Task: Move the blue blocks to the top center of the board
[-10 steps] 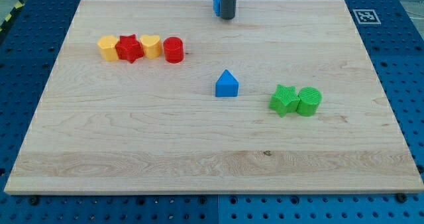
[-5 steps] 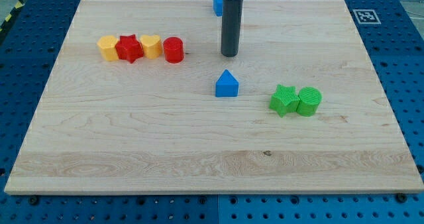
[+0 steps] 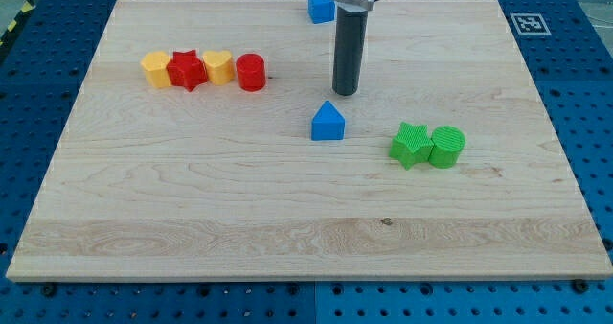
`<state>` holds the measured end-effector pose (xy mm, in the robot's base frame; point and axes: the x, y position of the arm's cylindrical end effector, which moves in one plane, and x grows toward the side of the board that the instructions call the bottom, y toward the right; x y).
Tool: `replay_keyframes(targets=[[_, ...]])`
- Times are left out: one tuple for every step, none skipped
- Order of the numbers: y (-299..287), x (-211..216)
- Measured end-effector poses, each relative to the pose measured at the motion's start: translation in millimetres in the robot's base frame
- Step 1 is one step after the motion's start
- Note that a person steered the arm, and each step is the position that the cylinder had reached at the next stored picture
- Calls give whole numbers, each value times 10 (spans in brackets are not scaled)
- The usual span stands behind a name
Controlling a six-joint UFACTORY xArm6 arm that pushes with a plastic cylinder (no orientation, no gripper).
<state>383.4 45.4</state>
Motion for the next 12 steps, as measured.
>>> replay_keyframes(targets=[[0, 92], [5, 401], [142, 476], [149, 687], [96, 873], [-119, 1000], [-436, 829], [-438, 816], [-234, 795], [-121, 795], [-121, 792], [-110, 792]])
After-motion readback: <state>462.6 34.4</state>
